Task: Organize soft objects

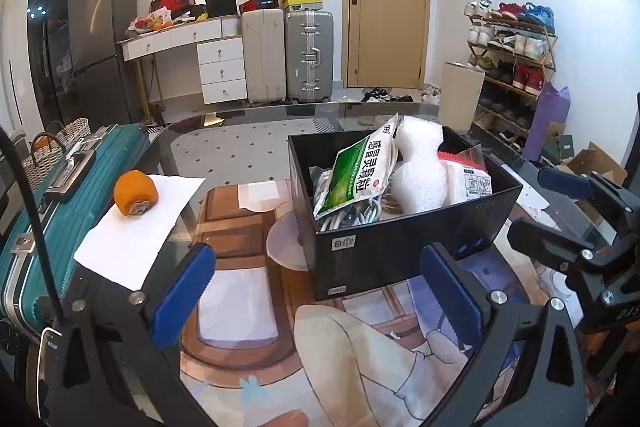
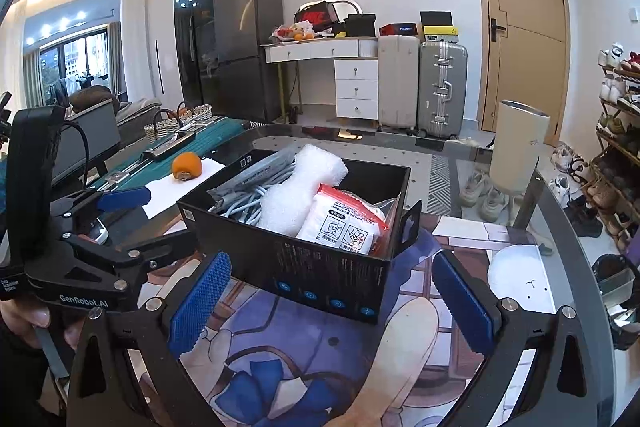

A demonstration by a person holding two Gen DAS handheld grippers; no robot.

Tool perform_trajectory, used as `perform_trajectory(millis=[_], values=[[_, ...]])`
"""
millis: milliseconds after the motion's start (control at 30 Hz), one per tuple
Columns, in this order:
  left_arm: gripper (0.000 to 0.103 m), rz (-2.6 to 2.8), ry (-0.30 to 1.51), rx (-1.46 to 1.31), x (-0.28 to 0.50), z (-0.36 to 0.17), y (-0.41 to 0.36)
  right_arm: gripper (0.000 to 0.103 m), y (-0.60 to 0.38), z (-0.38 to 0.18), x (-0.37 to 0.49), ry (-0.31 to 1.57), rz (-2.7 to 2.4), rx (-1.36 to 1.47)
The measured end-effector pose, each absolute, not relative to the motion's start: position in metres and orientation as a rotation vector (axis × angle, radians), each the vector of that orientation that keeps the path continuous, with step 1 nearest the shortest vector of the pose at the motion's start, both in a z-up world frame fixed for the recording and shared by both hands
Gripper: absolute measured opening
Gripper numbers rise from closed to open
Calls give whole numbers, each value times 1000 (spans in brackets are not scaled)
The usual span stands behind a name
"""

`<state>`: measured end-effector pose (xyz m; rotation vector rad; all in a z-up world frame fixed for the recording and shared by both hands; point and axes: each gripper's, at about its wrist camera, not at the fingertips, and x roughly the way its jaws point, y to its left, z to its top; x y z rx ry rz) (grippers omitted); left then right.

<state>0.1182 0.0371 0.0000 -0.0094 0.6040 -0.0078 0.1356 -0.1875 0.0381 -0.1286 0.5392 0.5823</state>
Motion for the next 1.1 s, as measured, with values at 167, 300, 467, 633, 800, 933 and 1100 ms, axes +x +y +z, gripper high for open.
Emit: perform_trajectory(millis=[167, 300, 467, 633, 800, 933, 1100], values=[[103, 5, 611, -21, 118, -1, 38, 102, -188, 40, 132, 524, 564, -135], [103, 10, 608, -28, 118, 0, 39, 102, -190, 42, 129, 509, 560, -130], [103, 8, 605, -19, 117, 0, 39, 102, -190, 42, 131, 511, 556, -127], [103, 5, 603, -18, 116, 0, 39, 102, -189, 42, 131, 509, 555, -125], [103, 4, 605, -21, 117, 0, 38, 102, -190, 41, 132, 511, 556, -123], [103, 3, 605, -22, 117, 0, 38, 102, -190, 41, 132, 512, 556, -122], [103, 5, 604, -22, 116, -1, 38, 102, -190, 41, 132, 511, 554, -122]])
